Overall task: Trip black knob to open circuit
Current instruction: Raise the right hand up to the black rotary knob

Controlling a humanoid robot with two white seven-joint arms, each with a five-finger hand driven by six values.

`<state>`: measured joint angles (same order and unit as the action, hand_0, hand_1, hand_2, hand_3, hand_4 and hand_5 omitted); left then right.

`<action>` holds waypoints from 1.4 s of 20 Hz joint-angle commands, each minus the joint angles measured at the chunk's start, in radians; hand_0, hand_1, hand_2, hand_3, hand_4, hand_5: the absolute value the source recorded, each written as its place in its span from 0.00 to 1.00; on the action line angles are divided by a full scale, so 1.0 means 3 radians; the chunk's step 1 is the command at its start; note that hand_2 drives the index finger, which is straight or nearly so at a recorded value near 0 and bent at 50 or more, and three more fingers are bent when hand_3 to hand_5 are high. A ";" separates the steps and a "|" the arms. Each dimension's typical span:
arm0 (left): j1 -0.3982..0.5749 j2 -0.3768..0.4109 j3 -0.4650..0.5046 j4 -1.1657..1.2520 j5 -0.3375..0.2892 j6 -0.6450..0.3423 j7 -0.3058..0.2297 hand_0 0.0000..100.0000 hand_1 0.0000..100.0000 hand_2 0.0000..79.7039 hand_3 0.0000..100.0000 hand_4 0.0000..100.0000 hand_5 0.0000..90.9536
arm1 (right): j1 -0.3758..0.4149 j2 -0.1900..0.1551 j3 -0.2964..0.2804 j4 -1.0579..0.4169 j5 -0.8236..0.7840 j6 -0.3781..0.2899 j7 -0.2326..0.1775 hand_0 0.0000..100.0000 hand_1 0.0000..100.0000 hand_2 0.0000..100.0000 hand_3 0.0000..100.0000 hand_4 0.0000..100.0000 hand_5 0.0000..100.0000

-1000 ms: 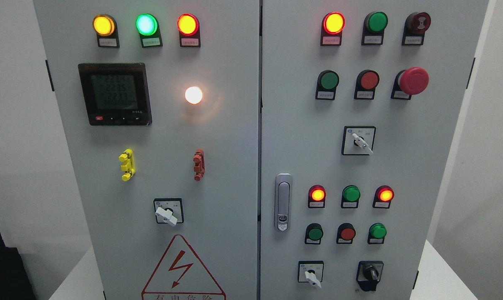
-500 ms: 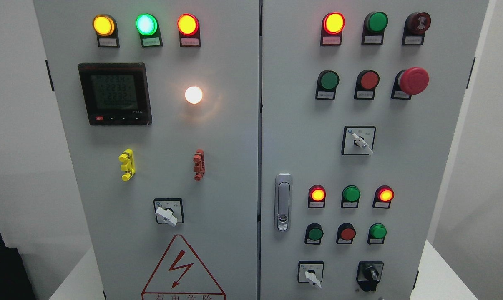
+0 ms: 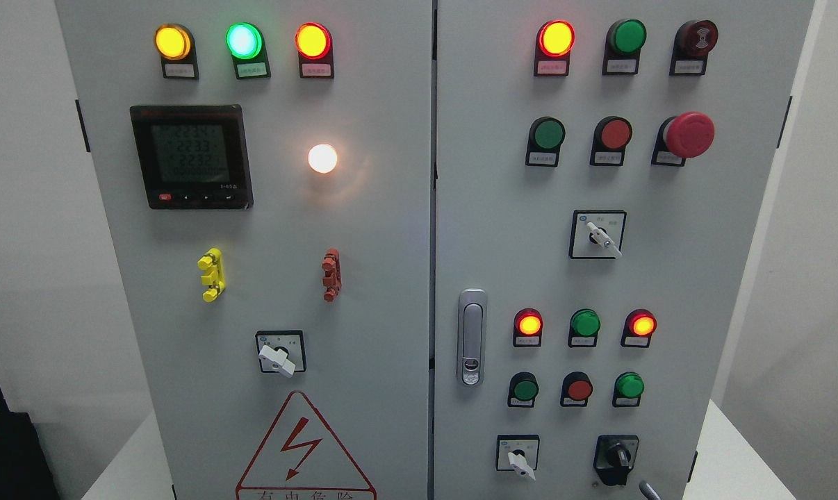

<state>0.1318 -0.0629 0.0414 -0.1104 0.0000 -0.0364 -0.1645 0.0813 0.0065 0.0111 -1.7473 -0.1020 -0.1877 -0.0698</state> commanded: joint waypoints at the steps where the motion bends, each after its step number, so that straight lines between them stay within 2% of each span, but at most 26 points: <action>1: 0.0000 0.0000 0.0000 0.0000 -0.0077 -0.0006 0.0001 0.12 0.39 0.00 0.00 0.00 0.00 | -0.0077 -0.0006 0.0065 0.0108 -0.0013 0.0012 -0.0003 0.00 0.00 0.00 0.92 0.87 0.83; 28: 0.0000 0.0000 0.0000 0.0000 -0.0077 -0.0006 0.0001 0.12 0.39 0.00 0.00 0.00 0.00 | -0.0046 0.0029 0.0116 0.0047 0.0018 0.0007 -0.0003 0.00 0.00 0.00 0.92 0.87 0.83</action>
<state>0.1318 -0.0629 0.0414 -0.1104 0.0000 -0.0391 -0.1645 0.0652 0.0004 0.0404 -1.7281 -0.0989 -0.1843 -0.0650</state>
